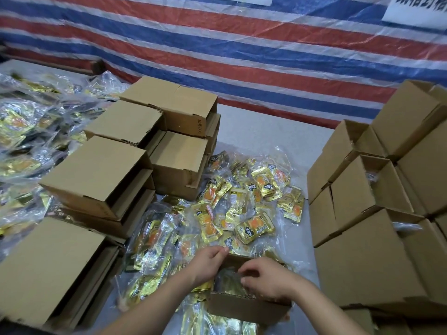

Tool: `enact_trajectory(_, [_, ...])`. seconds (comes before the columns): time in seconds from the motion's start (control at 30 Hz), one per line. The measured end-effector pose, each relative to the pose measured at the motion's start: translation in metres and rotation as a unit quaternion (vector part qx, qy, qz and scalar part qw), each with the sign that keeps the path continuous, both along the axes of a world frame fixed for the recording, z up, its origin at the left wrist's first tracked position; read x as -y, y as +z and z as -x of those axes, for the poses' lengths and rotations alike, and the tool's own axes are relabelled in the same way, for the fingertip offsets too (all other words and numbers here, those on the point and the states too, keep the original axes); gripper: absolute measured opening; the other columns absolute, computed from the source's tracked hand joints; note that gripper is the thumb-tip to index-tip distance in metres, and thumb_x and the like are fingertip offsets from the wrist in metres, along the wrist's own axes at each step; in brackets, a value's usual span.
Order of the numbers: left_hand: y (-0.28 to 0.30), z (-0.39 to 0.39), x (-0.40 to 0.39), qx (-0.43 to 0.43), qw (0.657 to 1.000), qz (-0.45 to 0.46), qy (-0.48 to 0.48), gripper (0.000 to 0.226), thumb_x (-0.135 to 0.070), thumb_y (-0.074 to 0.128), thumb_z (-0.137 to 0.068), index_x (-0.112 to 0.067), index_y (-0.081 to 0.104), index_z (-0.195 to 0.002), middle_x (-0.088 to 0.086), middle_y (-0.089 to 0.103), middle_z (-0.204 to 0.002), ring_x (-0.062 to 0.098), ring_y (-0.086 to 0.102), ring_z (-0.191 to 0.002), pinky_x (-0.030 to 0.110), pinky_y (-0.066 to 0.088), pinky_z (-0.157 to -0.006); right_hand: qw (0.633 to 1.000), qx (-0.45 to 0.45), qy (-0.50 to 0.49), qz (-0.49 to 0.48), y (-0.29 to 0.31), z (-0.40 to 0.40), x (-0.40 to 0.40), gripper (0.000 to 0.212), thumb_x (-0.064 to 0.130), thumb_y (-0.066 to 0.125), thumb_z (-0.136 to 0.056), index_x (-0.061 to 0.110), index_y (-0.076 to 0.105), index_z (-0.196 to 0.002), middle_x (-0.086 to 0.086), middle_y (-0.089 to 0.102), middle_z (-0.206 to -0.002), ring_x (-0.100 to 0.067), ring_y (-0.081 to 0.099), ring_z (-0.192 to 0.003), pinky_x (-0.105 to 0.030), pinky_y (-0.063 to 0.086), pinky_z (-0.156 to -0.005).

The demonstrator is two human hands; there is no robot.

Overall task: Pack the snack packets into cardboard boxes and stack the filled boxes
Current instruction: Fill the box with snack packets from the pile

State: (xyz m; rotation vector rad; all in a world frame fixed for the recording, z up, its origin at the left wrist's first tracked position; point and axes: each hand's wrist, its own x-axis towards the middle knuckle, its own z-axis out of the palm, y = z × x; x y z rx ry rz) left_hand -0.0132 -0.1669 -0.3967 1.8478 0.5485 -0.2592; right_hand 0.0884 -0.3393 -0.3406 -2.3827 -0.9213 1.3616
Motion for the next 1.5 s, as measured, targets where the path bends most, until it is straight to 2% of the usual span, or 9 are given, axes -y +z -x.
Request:
enact_trajectory(0.07, [-0.001,0.001,0.001,0.004,1.0,-0.01,-0.001,0.043,-0.042,0.041,-0.105,-0.013,0.067,-0.086,-0.003,0.063,-0.076,0.005,0.056,-0.066,0.019,0.044,-0.062,0.999,-0.024,0.025,0.037,0.001,0.006,-0.011,0.03,0.048,0.045,-0.101,0.031,0.065,-0.087,0.002,0.065,-0.09,-0.019,0.061,-0.087,-0.034,0.049,-0.079])
enact_trajectory(0.23, [-0.002,0.004,0.0,0.004,1.0,-0.014,0.003,0.049,-0.044,0.04,-0.105,-0.004,0.069,-0.102,0.017,0.07,-0.099,0.031,0.065,-0.095,0.039,0.05,-0.088,0.992,-0.077,0.018,0.103,-0.024,0.022,-0.033,0.047,0.039,0.028,-0.105,0.019,0.053,-0.138,-0.009,0.053,-0.143,-0.02,0.053,-0.117,-0.028,0.038,-0.096])
enact_trajectory(0.33, [-0.002,0.003,0.0,0.003,1.0,-0.02,0.006,0.048,-0.042,0.04,-0.106,-0.004,0.069,-0.103,0.017,0.071,-0.1,0.031,0.065,-0.098,0.04,0.051,-0.09,0.991,-0.083,0.008,0.104,-0.018,0.023,-0.035,0.047,0.042,0.028,-0.103,0.019,0.057,-0.133,-0.008,0.059,-0.133,-0.022,0.055,-0.117,-0.031,0.04,-0.098])
enact_trajectory(0.53, [0.0,0.002,0.003,-0.001,1.0,-0.013,0.006,0.043,-0.043,0.041,-0.105,-0.012,0.07,-0.099,0.012,0.07,-0.09,0.018,0.059,-0.076,0.035,0.051,-0.078,0.997,0.003,-0.045,0.057,0.0,-0.002,-0.012,0.031,0.034,0.038,-0.094,0.023,0.05,-0.069,0.005,0.055,-0.071,-0.012,0.052,-0.065,-0.029,0.041,-0.062])
enact_trajectory(0.77, [0.002,0.001,0.007,-0.011,0.999,-0.034,-0.002,0.04,-0.043,0.04,-0.105,-0.017,0.067,-0.091,-0.004,0.061,-0.078,0.01,0.055,-0.073,0.025,0.044,-0.07,0.982,0.017,0.009,0.189,-0.018,0.012,-0.009,0.056,0.04,0.038,-0.097,0.006,0.052,-0.139,-0.014,0.053,-0.143,-0.028,0.054,-0.126,-0.034,0.042,-0.102])
enact_trajectory(1.0, [0.005,-0.002,0.005,-0.026,0.999,-0.047,-0.007,0.038,-0.043,0.04,-0.105,-0.019,0.068,-0.093,0.0,0.067,-0.085,0.009,0.06,-0.078,0.023,0.048,-0.074,0.982,0.177,-0.064,-0.023,0.002,0.006,0.009,0.022,0.041,0.05,-0.095,0.029,0.057,-0.078,0.012,0.06,-0.077,-0.002,0.057,-0.069,-0.02,0.039,-0.054])
enact_trajectory(1.2, [0.01,-0.007,0.005,-0.018,0.999,-0.038,-0.005,0.041,-0.04,0.042,-0.105,-0.009,0.067,-0.095,0.017,0.067,-0.096,0.026,0.062,-0.09,0.036,0.049,-0.087,0.96,0.271,-0.03,-0.061,0.008,-0.027,0.028,0.044,0.038,0.051,-0.095,0.024,0.051,-0.137,0.005,0.056,-0.13,-0.017,0.056,-0.116,-0.033,0.046,-0.097])
enact_trajectory(1.33, [0.011,-0.008,0.005,-0.026,0.999,-0.038,-0.008,0.04,-0.039,0.041,-0.106,-0.011,0.066,-0.094,0.004,0.062,-0.085,0.015,0.057,-0.081,0.028,0.044,-0.076,0.986,0.167,-0.022,-0.019,-0.005,-0.024,0.031,0.021,0.046,0.049,-0.092,0.03,0.057,-0.102,0.007,0.063,-0.094,-0.015,0.062,-0.085,-0.031,0.047,-0.069])
enact_trajectory(1.5, [0.013,-0.01,0.007,-0.028,0.998,-0.047,-0.013,0.041,-0.039,0.04,-0.106,-0.01,0.066,-0.093,0.002,0.06,-0.083,0.013,0.055,-0.079,0.027,0.042,-0.073,0.979,0.2,-0.031,-0.022,-0.017,-0.02,0.033,0.01,0.039,0.053,-0.095,0.035,0.049,-0.087,0.008,0.057,-0.088,-0.016,0.057,-0.082,-0.031,0.043,-0.071])
